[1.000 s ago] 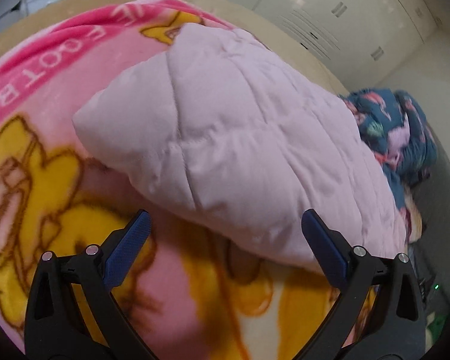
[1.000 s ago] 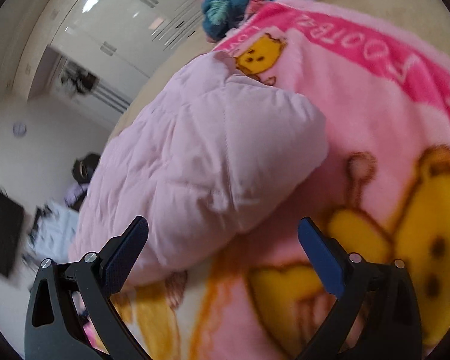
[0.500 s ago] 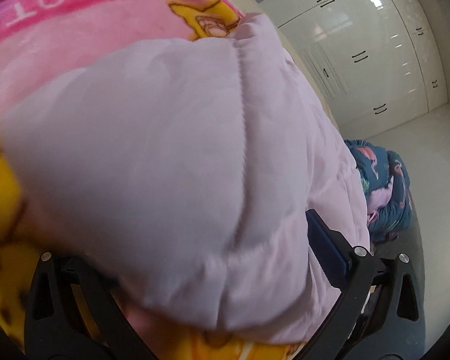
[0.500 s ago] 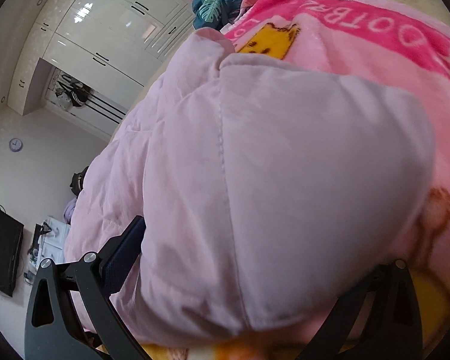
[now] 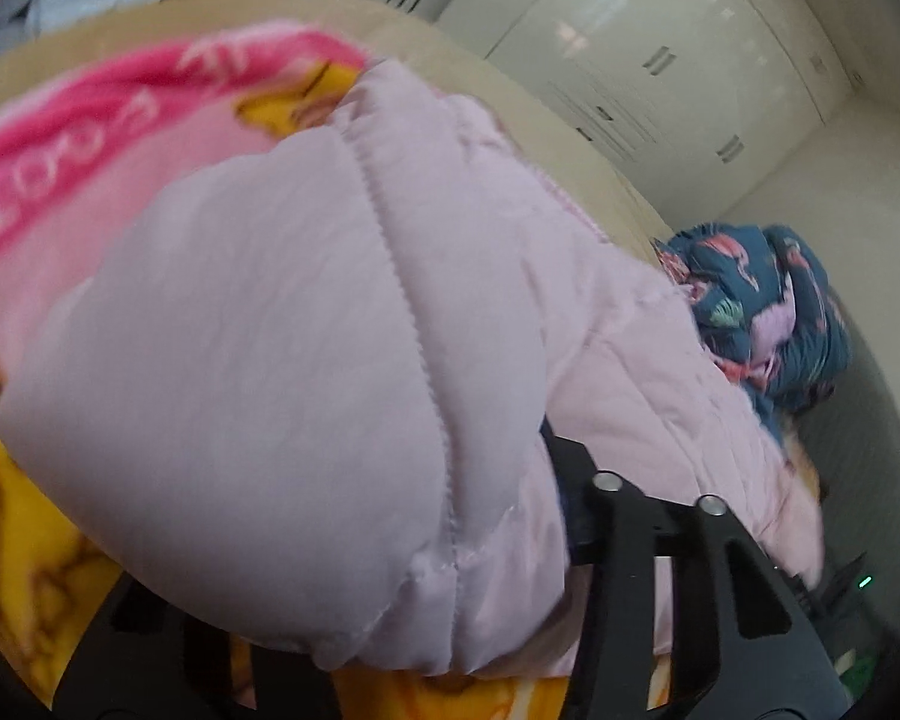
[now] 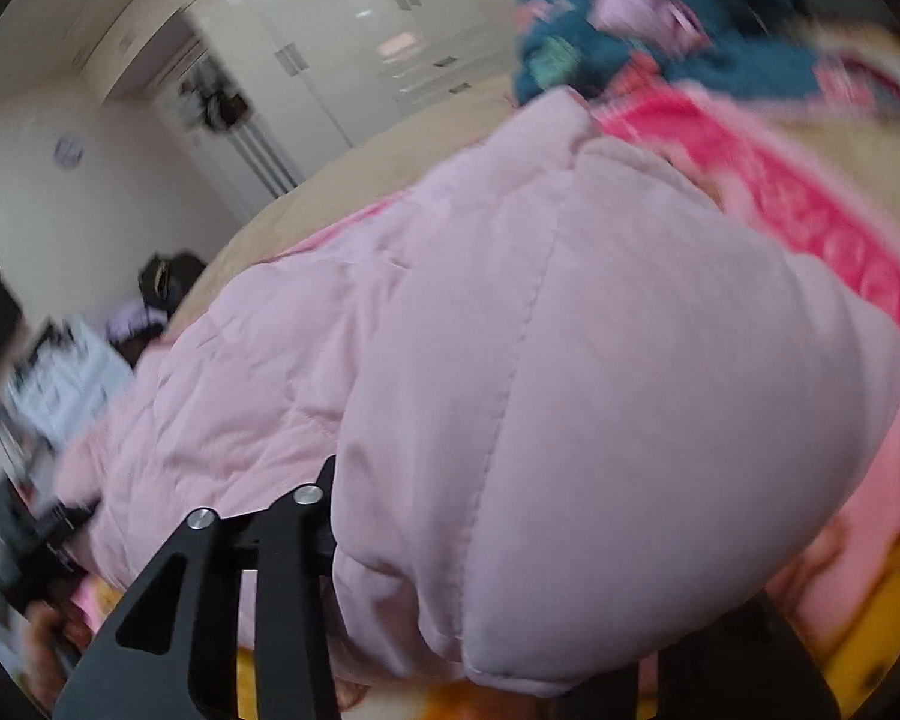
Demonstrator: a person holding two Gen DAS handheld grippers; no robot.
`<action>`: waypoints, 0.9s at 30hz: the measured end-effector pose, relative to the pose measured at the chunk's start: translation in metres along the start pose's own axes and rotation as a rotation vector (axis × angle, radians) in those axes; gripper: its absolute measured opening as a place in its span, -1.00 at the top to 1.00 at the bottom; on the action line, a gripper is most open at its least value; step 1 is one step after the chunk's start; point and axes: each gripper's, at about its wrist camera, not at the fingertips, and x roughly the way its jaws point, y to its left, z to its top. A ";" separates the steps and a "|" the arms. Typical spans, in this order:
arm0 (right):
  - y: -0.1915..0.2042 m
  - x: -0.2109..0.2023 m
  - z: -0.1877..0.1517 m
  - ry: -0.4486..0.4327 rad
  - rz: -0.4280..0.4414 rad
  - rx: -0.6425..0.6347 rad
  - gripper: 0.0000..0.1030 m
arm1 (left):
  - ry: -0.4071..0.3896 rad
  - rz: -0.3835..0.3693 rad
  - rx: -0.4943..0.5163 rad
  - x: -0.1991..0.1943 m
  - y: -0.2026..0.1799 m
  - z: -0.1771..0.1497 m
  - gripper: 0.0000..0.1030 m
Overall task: Fold large clothes
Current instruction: 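Grasp the jacket bundle with both tools and fold it over in half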
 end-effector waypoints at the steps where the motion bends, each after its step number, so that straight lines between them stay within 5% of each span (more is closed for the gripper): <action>1: 0.011 -0.009 0.001 -0.015 -0.013 -0.048 0.32 | -0.008 0.003 0.014 -0.005 -0.002 0.001 0.33; 11: 0.059 -0.082 -0.026 -0.136 -0.014 -0.281 0.38 | -0.090 0.003 0.176 -0.078 -0.022 -0.015 0.38; 27: 0.055 -0.152 -0.110 -0.117 0.004 -0.263 0.37 | -0.084 0.036 0.171 -0.135 0.012 -0.078 0.37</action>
